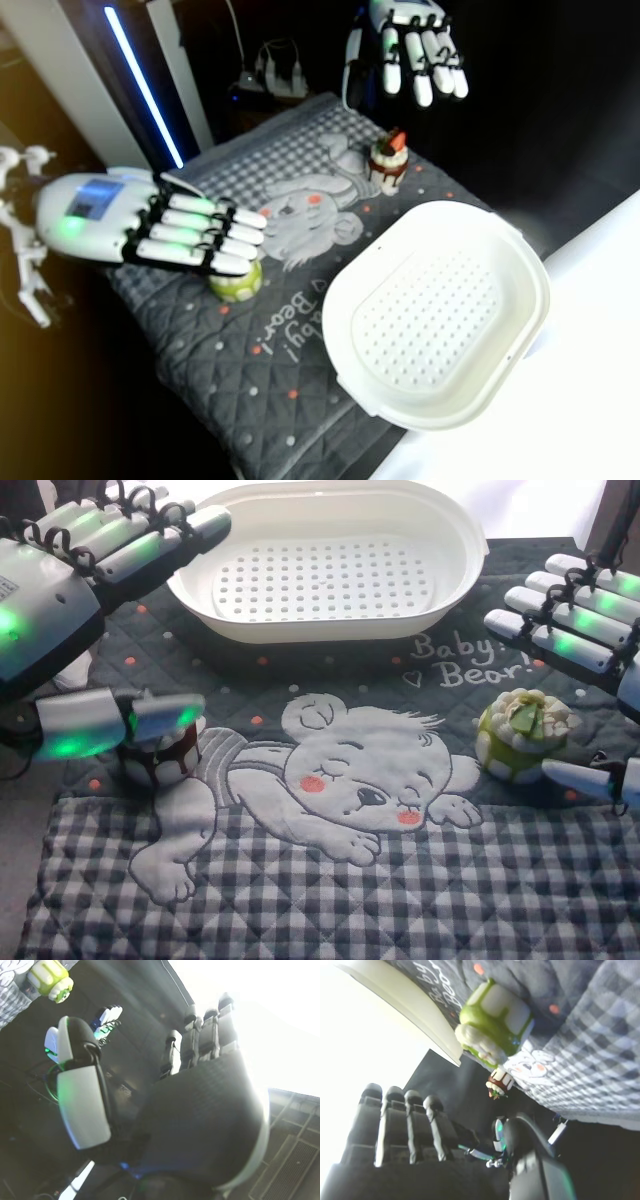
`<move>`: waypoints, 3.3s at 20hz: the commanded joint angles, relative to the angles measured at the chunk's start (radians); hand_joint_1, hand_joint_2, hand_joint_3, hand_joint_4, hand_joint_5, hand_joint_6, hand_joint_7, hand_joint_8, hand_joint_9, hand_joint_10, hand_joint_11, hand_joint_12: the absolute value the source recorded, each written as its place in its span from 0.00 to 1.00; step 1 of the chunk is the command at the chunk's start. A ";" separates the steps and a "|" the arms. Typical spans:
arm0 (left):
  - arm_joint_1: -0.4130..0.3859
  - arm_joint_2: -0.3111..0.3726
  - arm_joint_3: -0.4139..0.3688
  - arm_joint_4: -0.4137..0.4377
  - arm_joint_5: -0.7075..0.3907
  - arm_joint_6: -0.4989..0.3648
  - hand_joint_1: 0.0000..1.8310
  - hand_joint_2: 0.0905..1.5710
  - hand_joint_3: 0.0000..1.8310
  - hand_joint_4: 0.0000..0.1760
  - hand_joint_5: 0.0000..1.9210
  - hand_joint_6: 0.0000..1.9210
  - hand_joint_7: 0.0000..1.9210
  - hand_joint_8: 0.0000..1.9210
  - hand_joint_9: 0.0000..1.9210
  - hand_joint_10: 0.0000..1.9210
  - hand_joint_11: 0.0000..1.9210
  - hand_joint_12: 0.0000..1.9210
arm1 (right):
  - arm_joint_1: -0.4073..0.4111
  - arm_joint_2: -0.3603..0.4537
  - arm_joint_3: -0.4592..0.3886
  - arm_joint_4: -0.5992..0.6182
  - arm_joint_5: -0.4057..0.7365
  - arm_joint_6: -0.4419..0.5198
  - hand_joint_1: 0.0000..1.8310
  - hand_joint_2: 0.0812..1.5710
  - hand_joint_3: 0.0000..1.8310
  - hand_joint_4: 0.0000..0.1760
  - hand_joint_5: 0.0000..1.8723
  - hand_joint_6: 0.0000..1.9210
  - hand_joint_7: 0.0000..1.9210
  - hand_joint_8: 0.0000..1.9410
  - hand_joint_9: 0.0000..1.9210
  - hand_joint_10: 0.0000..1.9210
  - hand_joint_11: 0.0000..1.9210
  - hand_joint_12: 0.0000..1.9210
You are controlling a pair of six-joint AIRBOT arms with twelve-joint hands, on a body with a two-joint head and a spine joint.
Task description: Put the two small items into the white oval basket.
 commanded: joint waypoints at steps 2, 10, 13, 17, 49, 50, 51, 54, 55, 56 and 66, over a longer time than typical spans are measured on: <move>-0.003 -0.001 0.002 -0.008 -0.120 0.004 0.22 0.75 0.00 0.51 0.00 0.00 0.00 0.00 0.00 0.00 0.00 0.00 | 0.005 0.012 -0.001 0.005 0.121 0.002 0.23 0.78 0.01 0.00 0.00 0.00 0.00 0.00 0.00 0.00 0.00 0.00; 0.018 -0.090 0.054 -0.085 0.034 0.004 0.29 0.69 0.03 0.48 0.00 0.00 0.00 0.00 0.00 0.00 0.00 0.22 | 0.005 -0.016 0.029 0.005 0.050 0.002 0.29 0.77 0.00 0.39 0.00 0.00 0.00 0.00 0.00 0.00 0.00 0.00; 0.042 -0.133 0.088 -0.146 0.087 0.003 0.30 0.70 0.00 0.40 0.00 0.00 0.00 0.00 0.00 0.00 0.00 0.38 | 0.005 -0.053 0.057 0.008 -0.005 0.002 0.34 0.74 0.00 0.26 0.00 0.00 0.00 0.00 0.00 0.00 0.00 0.00; 0.067 -0.181 0.124 -0.213 0.132 0.003 0.41 0.68 0.00 0.57 0.02 0.00 0.00 0.00 0.03 0.01 0.00 0.44 | 0.005 -0.082 0.079 0.016 -0.055 0.002 0.38 0.74 0.00 0.29 0.00 0.00 0.00 0.00 0.00 0.00 0.00 0.00; -0.307 -0.263 0.262 -0.097 0.124 -0.032 0.80 0.85 0.01 0.07 0.12 0.95 0.21 0.93 0.25 0.99 0.24 0.99 | 0.329 -0.187 0.237 -0.006 -0.075 -0.003 0.60 0.61 0.46 0.00 0.27 0.98 0.38 0.95 0.47 1.00 0.51 1.00; -0.361 -0.298 0.300 -0.089 0.175 -0.031 0.78 0.86 0.00 0.29 0.12 0.94 0.22 0.93 0.24 1.00 0.25 1.00 | 0.373 -0.216 0.274 -0.006 -0.107 -0.003 0.60 0.63 0.40 0.00 0.30 0.91 0.35 0.97 0.50 1.00 0.57 1.00; -0.398 -0.326 0.334 -0.089 0.214 -0.030 0.78 0.86 0.00 0.42 0.13 0.95 0.22 0.93 0.24 1.00 0.22 1.00 | 0.404 -0.245 0.305 -0.005 -0.126 -0.003 0.61 0.56 0.52 0.00 0.33 0.93 0.39 0.99 0.57 1.00 0.64 1.00; -0.461 -0.397 0.428 -0.111 0.298 -0.025 0.78 0.86 0.00 0.45 0.15 0.99 0.21 0.94 0.26 1.00 0.38 1.00 | 0.505 -0.313 0.385 -0.005 -0.218 -0.019 0.59 0.56 0.55 0.14 0.33 1.00 0.36 0.98 0.56 1.00 0.65 1.00; -0.476 -0.421 0.456 -0.113 0.325 -0.025 0.78 0.86 0.00 0.34 0.16 0.98 0.21 0.93 0.26 1.00 0.41 1.00 | 0.530 -0.325 0.403 -0.005 -0.246 -0.023 0.59 0.57 0.53 0.18 0.33 1.00 0.35 0.98 0.55 1.00 0.64 1.00; -0.485 -0.447 0.485 -0.121 0.355 -0.025 0.79 0.85 0.00 0.23 0.16 1.00 0.22 0.92 0.27 0.99 0.42 1.00 | 0.546 -0.336 0.419 -0.003 -0.266 -0.027 0.69 0.58 0.48 0.00 0.35 1.00 0.33 0.98 0.53 1.00 0.62 1.00; -0.490 -0.496 0.542 -0.207 0.454 0.042 0.35 0.61 0.00 0.78 0.00 0.00 0.00 0.00 0.00 0.00 0.00 0.00 | 0.549 -0.370 0.460 0.023 -0.339 -0.030 0.34 0.66 0.00 0.55 0.00 0.00 0.00 0.00 0.00 0.00 0.00 0.00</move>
